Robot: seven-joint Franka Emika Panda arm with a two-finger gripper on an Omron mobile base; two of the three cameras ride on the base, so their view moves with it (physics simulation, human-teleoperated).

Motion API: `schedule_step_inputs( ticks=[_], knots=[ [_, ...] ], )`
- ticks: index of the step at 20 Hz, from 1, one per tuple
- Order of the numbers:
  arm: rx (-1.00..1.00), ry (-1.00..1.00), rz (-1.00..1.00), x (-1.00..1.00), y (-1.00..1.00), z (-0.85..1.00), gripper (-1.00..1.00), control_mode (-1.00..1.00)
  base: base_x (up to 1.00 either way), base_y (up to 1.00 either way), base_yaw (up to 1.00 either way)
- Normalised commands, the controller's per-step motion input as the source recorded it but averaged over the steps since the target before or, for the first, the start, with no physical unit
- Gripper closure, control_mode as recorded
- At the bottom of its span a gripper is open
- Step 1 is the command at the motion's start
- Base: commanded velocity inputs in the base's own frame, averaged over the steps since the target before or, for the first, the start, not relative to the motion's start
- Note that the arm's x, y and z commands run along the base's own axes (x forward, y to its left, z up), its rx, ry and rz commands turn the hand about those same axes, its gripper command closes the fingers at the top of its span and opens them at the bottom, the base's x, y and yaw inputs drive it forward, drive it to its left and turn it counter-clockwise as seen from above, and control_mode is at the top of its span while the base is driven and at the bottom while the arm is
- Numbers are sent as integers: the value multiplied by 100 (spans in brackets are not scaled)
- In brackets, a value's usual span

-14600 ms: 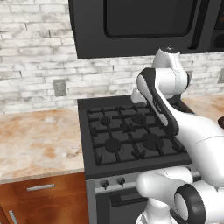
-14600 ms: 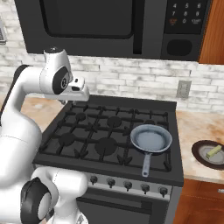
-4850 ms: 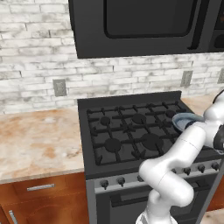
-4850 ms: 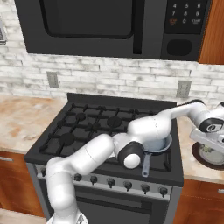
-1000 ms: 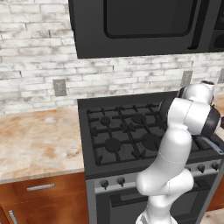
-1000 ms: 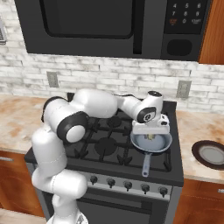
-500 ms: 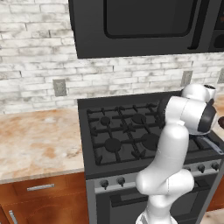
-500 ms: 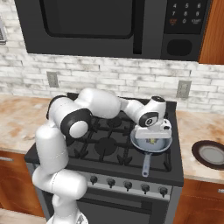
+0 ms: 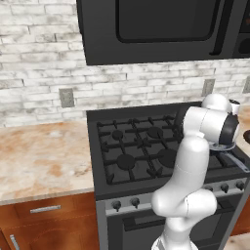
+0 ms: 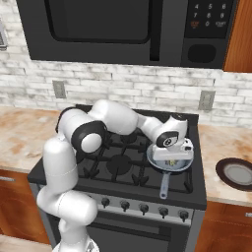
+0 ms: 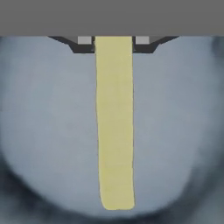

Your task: Pick up the butter stick and place it in the pan. Then turn on the burner for the pan.

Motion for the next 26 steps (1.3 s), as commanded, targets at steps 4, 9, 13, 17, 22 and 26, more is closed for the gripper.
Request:
schedule_step_inputs(
  ticks=[4, 9, 13, 17, 22, 26],
  knots=[
    [0, 0, 1, 2, 0, 0, -100, -100, 0, 0, 0],
    [0, 0, 0, 0, 0, 0, -100, -100, 0, 0, 0],
    [0, 0, 0, 0, 0, 0, -100, -100, 0, 0, 0],
    [1, -5, 0, 0, 0, 10, -100, -100, 0, 0, 0],
    [5, -13, 0, -15, -8, 37, -100, -100, 0, 0, 0],
    [9, -13, 0, -41, -27, 21, -100, -100, 0, 0, 0]
  ],
)
